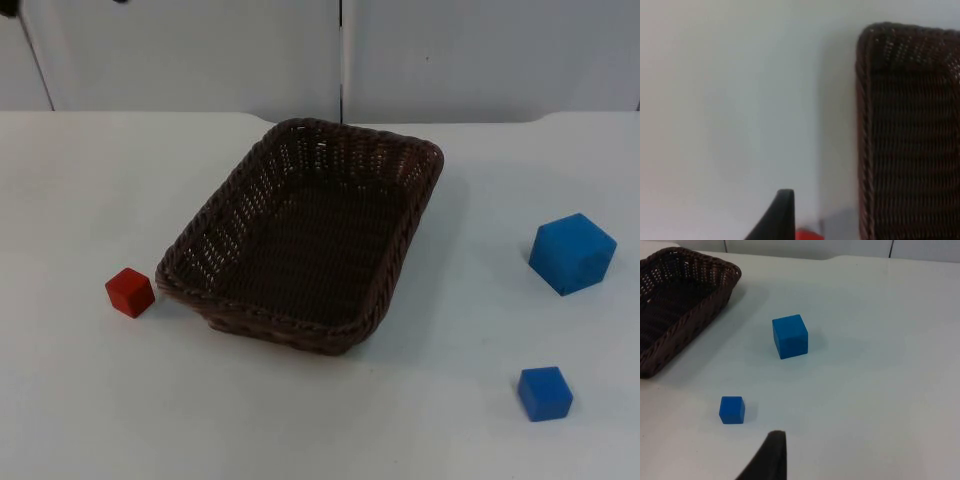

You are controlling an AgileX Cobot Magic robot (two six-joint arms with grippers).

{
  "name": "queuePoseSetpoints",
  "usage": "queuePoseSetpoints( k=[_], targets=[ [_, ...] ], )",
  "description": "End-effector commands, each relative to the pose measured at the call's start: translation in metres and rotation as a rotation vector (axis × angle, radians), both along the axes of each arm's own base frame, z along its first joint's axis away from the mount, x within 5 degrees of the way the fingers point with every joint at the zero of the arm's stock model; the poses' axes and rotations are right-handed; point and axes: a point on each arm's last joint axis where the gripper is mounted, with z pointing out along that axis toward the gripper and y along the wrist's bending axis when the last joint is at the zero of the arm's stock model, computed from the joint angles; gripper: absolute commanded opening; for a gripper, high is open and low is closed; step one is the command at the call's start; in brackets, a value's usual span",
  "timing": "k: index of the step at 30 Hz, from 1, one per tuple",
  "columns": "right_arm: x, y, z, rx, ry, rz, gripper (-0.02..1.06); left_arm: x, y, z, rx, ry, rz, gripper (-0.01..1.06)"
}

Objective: Pick up the basket with the left hand and place the largest block into the basket with the right hand.

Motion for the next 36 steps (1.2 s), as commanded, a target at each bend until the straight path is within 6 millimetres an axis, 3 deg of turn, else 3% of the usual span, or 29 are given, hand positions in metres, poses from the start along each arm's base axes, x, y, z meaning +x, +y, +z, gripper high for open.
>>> queuePoseSetpoints(
  k=[1,11,17,36],
  targets=[
    [0.000,0.000,0.000,-0.002,-0.007,-0.003,1.05,0.011,-0.013,-0.008,0.005,0.035,-0.053,0.99],
    [0.000,0.000,0.000,0.002,-0.006,-0.011,1.05,0.058,-0.060,-0.058,0.056,0.168,-0.180,0.99],
    [0.000,-0.002,0.000,0.013,-0.005,-0.037,1.05,0.076,-0.073,-0.087,0.087,0.220,-0.193,0.99],
    [-0.001,0.001,0.000,-0.006,-0.008,0.012,1.05,0.087,-0.097,-0.178,0.122,0.362,-0.231,0.99]
  ],
)
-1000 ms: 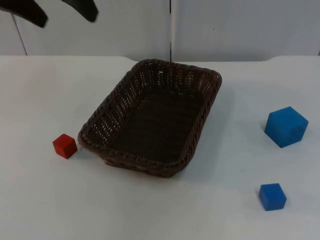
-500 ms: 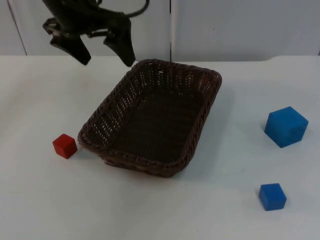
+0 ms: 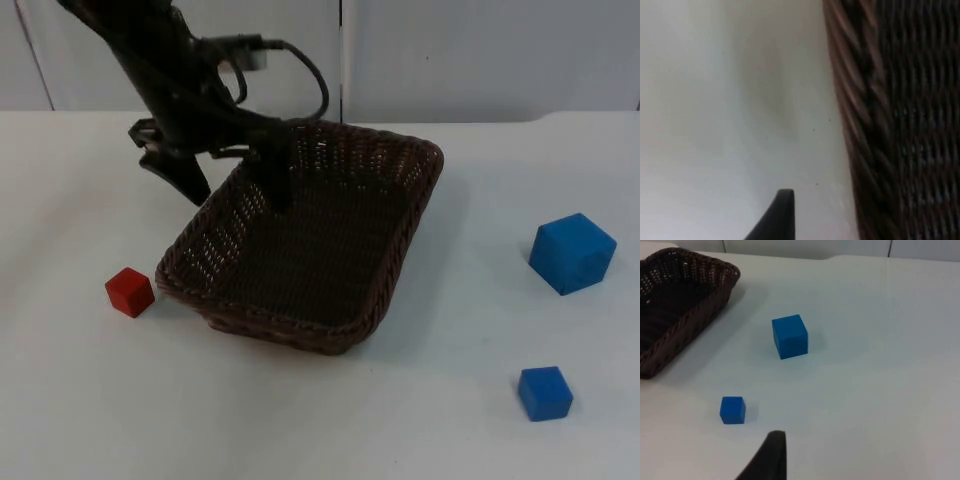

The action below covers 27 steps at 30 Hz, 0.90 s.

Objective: Pick up the basket with the left hand and place the largest block into the basket with the right hand.

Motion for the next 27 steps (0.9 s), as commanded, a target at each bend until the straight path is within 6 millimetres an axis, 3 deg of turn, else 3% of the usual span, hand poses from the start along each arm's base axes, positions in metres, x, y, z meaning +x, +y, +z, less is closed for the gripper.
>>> queuePoseSetpoints(
  k=[1,9,17,21,25,26,27],
  targets=[
    [-0.001,0.001,0.000,-0.007,-0.008,0.014,1.05,0.001,-0.003,-0.005,0.004,-0.005,0.002,0.99],
    [-0.001,0.003,0.000,-0.019,-0.008,0.049,1.05,0.003,-0.003,-0.031,0.015,0.027,0.009,0.99],
    [-0.001,0.003,0.000,-0.019,-0.008,0.049,1.05,0.002,-0.003,-0.039,0.018,0.044,0.010,0.95],
    [-0.001,0.003,0.000,-0.019,-0.008,0.049,1.05,0.002,-0.003,-0.039,0.016,0.048,0.009,0.89],
    [-0.001,0.003,0.000,-0.019,-0.008,0.049,1.05,0.001,-0.003,-0.039,0.017,0.061,0.012,0.64],
    [-0.001,0.003,0.000,-0.019,-0.008,0.049,1.05,0.001,-0.003,-0.039,0.017,0.061,0.012,0.64],
    [-0.001,0.003,0.000,-0.019,-0.008,0.049,1.05,0.001,-0.003,-0.039,0.017,0.068,0.021,0.57]
  ],
)
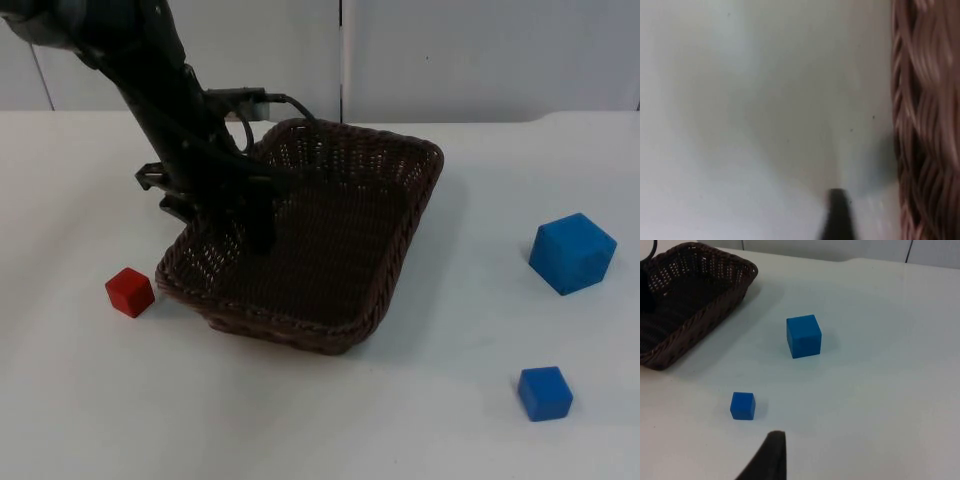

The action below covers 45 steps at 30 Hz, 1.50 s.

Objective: Pick up the basket with the left hand and place the largest block into the basket with the right hand.

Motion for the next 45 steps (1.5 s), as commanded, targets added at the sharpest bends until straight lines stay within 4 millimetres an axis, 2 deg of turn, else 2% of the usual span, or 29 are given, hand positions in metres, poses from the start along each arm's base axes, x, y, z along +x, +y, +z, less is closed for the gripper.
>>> queuePoseSetpoints(
  k=[1,3,4,7,8,12,15,19,20,25,26,30,39,45],
  targets=[
    [-0.001,0.000,0.000,-0.001,-0.003,0.000,1.05,-0.001,-0.003,0.002,-0.006,0.015,0.009,0.49],
    [-0.001,0.000,0.000,-0.001,-0.003,0.000,1.05,-0.002,-0.004,0.002,-0.014,0.022,0.012,0.33],
    [-0.001,0.000,0.000,-0.001,-0.003,0.000,1.05,-0.002,-0.004,0.002,-0.014,0.022,0.012,0.33],
    [-0.001,0.000,0.000,-0.001,-0.003,0.000,1.05,-0.002,-0.005,0.002,-0.026,0.030,0.016,0.05],
    [-0.001,0.000,0.000,-0.001,-0.003,0.000,1.05,-0.003,-0.006,0.003,-0.032,0.040,0.017,0.00],
    [-0.001,0.000,0.000,-0.001,-0.003,0.000,1.05,-0.006,-0.009,0.006,-0.067,0.069,0.026,0.00],
    [-0.001,0.000,0.000,-0.001,-0.003,0.000,1.05,-0.007,-0.009,0.015,-0.073,0.071,0.021,0.00],
    [-0.001,0.000,0.000,-0.001,-0.003,0.000,1.05,-0.008,-0.009,0.049,-0.093,0.024,0.036,0.00],
    [-0.001,0.000,0.000,-0.001,-0.003,0.000,1.05,-0.008,-0.009,0.049,-0.093,0.024,0.036,0.00],
    [-0.001,0.000,0.000,-0.001,-0.003,0.000,1.05,-0.012,-0.008,0.099,-0.155,-0.055,0.057,0.00],
    [-0.001,0.000,0.000,-0.001,-0.003,0.000,1.05,-0.012,-0.008,0.099,-0.155,-0.055,0.057,0.00],
    [-0.001,0.000,0.000,-0.001,-0.003,0.000,1.05,-0.017,-0.004,0.122,-0.196,-0.063,0.079,0.00],
    [-0.001,0.000,0.000,-0.001,-0.003,0.000,1.05,-0.031,-0.006,0.142,-0.247,-0.014,0.057,0.00],
    [-0.001,0.000,0.000,-0.001,-0.003,0.000,1.05,-0.045,-0.004,0.141,-0.249,0.028,0.065,0.00]
  ],
)
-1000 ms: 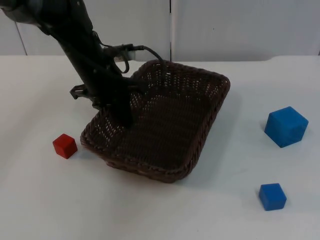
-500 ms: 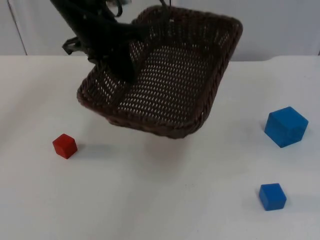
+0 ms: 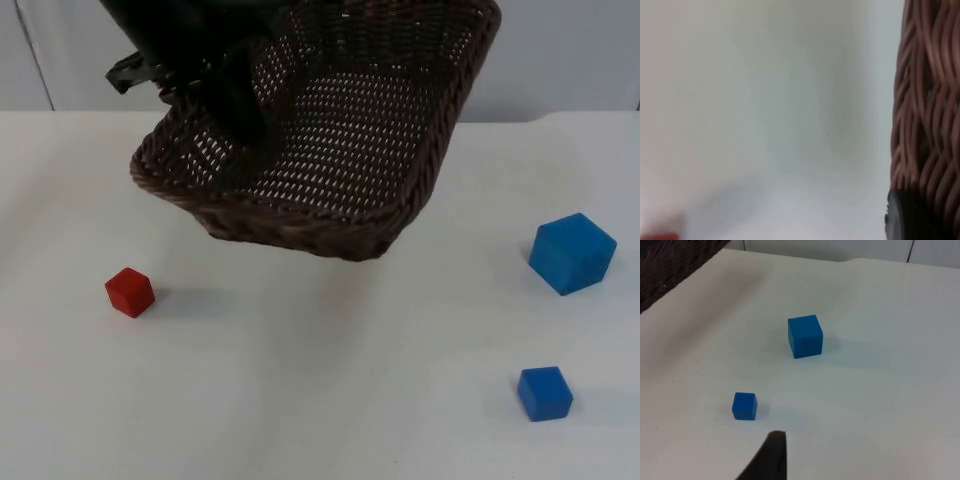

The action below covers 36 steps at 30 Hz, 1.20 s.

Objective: Pick up the basket with the left hand and place the largest block into the basket with the right hand.

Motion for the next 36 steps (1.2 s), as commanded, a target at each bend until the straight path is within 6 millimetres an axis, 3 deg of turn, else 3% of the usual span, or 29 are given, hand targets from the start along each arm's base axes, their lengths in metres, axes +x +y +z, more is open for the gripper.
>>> queuePoseSetpoints(
  k=[1,11,20,21,29,36],
  targets=[
    [-0.001,0.000,0.000,-0.004,-0.004,-0.002,1.05,-0.008,-0.003,0.010,-0.055,0.015,0.018,0.00],
    [-0.001,0.000,0.000,0.000,-0.003,0.000,1.05,-0.046,0.003,-0.007,-0.105,0.055,0.132,0.00],
    [-0.001,0.000,0.000,0.000,-0.003,0.000,1.05,-0.108,0.019,-0.011,-0.128,0.031,0.286,0.00],
    [-0.001,0.000,0.000,0.000,-0.003,0.000,1.05,-0.108,0.019,-0.011,-0.128,0.031,0.286,0.00],
    [-0.001,0.000,0.000,0.000,-0.003,0.000,1.05,-0.158,0.030,-0.031,-0.094,0.010,0.387,0.00],
    [-0.001,0.000,0.000,0.000,-0.003,0.000,1.05,-0.185,0.016,-0.049,-0.043,-0.004,0.330,0.00]
  ],
)
